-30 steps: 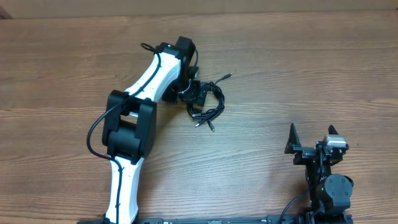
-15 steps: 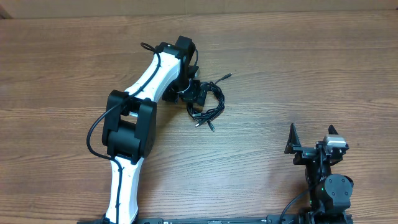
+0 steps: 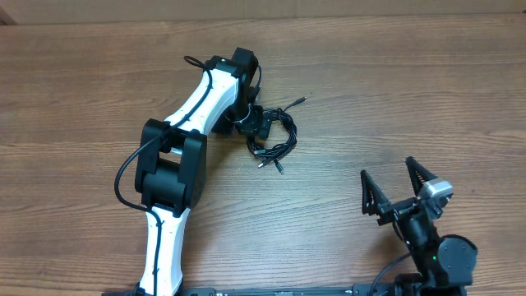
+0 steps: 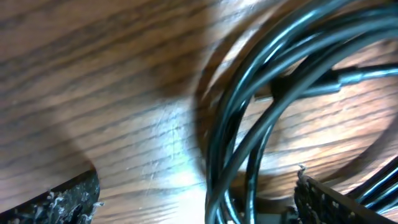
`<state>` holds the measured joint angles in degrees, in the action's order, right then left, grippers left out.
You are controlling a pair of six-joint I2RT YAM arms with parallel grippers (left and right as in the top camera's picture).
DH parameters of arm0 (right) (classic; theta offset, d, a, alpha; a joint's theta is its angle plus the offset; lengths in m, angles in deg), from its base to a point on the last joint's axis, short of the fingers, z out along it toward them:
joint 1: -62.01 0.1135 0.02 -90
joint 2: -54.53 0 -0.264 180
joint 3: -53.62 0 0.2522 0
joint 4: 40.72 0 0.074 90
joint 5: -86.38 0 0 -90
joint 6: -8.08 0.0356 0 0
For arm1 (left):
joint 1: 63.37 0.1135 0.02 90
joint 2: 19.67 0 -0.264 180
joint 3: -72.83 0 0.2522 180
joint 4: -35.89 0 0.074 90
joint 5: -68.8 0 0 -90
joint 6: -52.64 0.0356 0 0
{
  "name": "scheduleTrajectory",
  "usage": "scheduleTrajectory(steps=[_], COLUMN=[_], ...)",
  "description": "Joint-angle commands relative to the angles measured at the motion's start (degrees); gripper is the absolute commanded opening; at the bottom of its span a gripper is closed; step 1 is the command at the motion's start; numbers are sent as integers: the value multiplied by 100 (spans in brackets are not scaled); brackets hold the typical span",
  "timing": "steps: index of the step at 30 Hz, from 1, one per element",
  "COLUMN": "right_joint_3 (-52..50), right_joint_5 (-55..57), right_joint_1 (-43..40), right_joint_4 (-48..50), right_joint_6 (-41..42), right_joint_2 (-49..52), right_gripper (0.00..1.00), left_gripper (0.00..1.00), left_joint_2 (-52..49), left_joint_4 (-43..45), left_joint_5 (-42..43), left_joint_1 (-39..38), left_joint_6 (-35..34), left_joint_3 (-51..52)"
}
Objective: Untangle cables
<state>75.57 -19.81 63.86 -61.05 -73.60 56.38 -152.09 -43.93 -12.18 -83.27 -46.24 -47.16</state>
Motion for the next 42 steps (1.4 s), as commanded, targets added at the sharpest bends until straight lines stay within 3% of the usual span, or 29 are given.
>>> scheduleTrajectory(steps=[1, 5, 11, 16, 21, 26, 30, 33, 34, 36, 42], right_joint_3=[1344, 3370, 7204, 9956, 10664, 10653, 10640, 10566, 10550, 10550, 10548], right_joint_5=[-356, -518, -1419, -1919, -2870, -1287, -177, -114, -372, -782, -2149], right_joint_1=[-33, -33, -31, -31, 15, 129, 295, 424, 474, 472, 149], right_joint_4=[-345, -1257, -3915, -5663, -5829, -6207, -6535, -6553, -6492, -6426, -6094], right_joint_6=[350, 127, -892, -883, -881, -623, -623, -649, -688, -686, -688], right_joint_2=[527, 2031, 5320, 7628, 8926, 9890, 10463, 10730, 10804, 10810, 10815], right_gripper=[100, 100, 100, 100, 100, 89, 89, 89, 90, 92, 96], left_gripper=[100, 100, 100, 100, 100, 100, 100, 99, 88, 100, 100], left_joint_2=[-74, -74, -74, -52, -52, -52, -52, -52, -52, -52, -52], left_joint_4=[-61, -105, -247, -586, -1084, -1646, -1899, -1978, -1967, -1947, -1895], left_joint_5=[-142, -186, -216, -487, -1117, -1257, -1259, -240, 1134, 2623, 4819], left_joint_1=[-37, -37, -37, -37, -37, -17, 61, 157, 227, 332, 896], left_joint_6=[-52, -7, 118, 24, -199, -330, -334, -83, 601, 1078, 1237], left_joint_3=[-90, -101, -363, -960, -1829, -2776, -3272, -3475, -3539, -3543, -3543])
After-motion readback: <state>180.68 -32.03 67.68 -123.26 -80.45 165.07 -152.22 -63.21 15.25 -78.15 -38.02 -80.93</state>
